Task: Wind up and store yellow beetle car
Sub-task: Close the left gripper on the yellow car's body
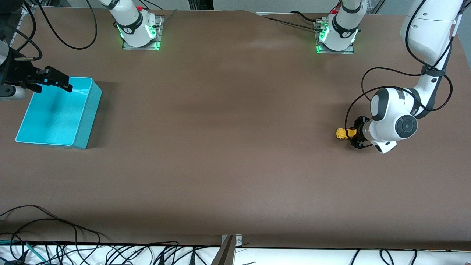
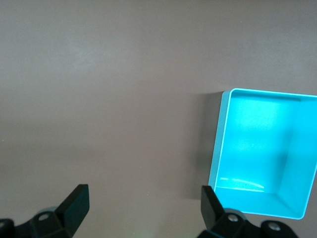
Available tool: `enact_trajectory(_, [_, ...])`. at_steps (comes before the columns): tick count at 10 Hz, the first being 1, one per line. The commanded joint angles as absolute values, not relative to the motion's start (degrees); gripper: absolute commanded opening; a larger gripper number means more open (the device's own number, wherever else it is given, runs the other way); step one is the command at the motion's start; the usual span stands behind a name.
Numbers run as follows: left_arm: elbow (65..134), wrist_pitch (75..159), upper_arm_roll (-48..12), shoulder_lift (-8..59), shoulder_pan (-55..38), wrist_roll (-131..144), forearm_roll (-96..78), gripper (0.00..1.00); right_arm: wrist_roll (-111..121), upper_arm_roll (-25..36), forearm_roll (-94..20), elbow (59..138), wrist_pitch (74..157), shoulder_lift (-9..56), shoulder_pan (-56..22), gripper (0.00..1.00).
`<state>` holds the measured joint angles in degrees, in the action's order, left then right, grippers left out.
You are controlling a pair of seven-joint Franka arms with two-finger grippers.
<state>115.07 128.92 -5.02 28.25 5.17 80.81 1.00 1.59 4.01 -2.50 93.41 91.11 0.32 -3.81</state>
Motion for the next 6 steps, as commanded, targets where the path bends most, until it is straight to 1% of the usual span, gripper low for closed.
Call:
enact_trajectory(1, [115.1,127.7,-5.2,26.3,3.2,84.2,2.6,0.0,1.1,3.8,-3.5,93.4,90.5,-0.4,-3.6,1.0])
enact_trajectory(3, [114.2,127.9,-7.5,25.8,1.9,91.5,2.5,0.0,1.1,3.8,-3.5,93.4,90.4,-0.5,-3.6,1.0])
enact_trajectory(6, [114.3,131.2,-9.4,27.9,1.6,95.1,2.2,0.0,1.1,3.7,-3.5,93.4,90.4,-0.5,-3.6,1.0])
